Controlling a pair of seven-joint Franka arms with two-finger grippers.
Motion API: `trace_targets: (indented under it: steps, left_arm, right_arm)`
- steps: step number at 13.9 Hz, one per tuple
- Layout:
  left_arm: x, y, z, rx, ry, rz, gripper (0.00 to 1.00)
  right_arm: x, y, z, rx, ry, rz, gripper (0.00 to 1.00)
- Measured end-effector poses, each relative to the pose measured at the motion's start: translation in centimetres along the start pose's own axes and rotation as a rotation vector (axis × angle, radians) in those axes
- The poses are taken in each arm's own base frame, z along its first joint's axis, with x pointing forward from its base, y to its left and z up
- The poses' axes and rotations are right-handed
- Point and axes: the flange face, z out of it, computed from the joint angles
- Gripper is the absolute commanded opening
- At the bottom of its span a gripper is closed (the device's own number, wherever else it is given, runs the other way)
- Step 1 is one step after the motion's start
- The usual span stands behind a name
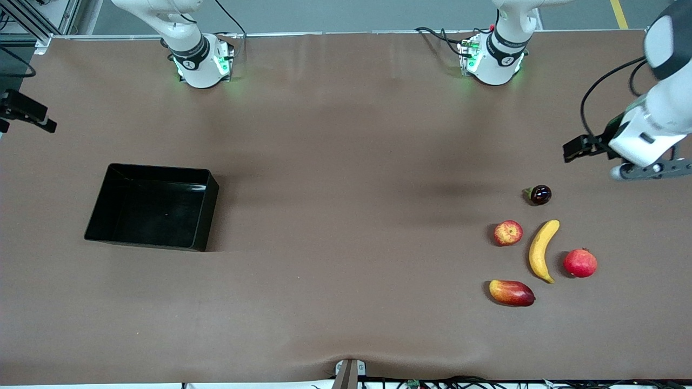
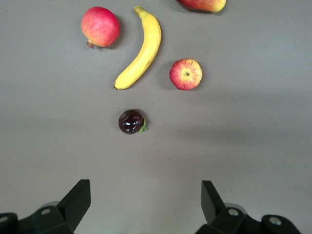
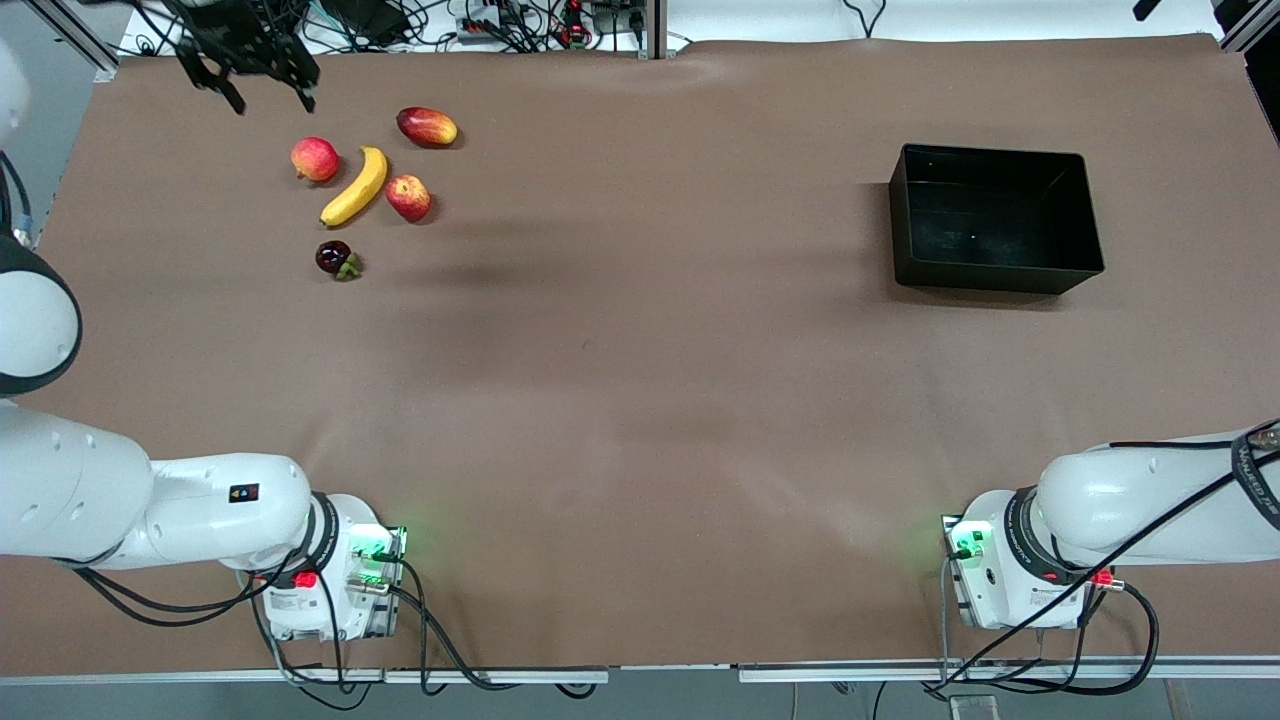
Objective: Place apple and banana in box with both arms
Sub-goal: 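Reach the left gripper toward the small apple while the right gripper nears the tray, then grasp the small apple with the left gripper while the right gripper pushes the tray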
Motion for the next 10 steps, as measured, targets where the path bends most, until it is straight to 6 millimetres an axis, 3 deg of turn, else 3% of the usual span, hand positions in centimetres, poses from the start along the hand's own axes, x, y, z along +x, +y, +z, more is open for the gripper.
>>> trace_targets:
  steps: [5,8,10]
  left_arm:
    - [0.5,0.6,6.9,-0.017,0.068,-0.134,1.0]
    - [1.9,0.8,12.1,-0.036,0.073,-0.233,1.0]
    - [3.2,1.1,15.6,-0.052,0.076,-0.285,1.0]
  right_arm:
    - [5.5,9.9,9.8,-0.005,-0.074,0.022,1.0]
    - [7.3,11.4,15.9,0.012,-0.167,0.03,1.0]
    - [8.5,12.8,22.0,0.026,-0.24,0.047,1.0]
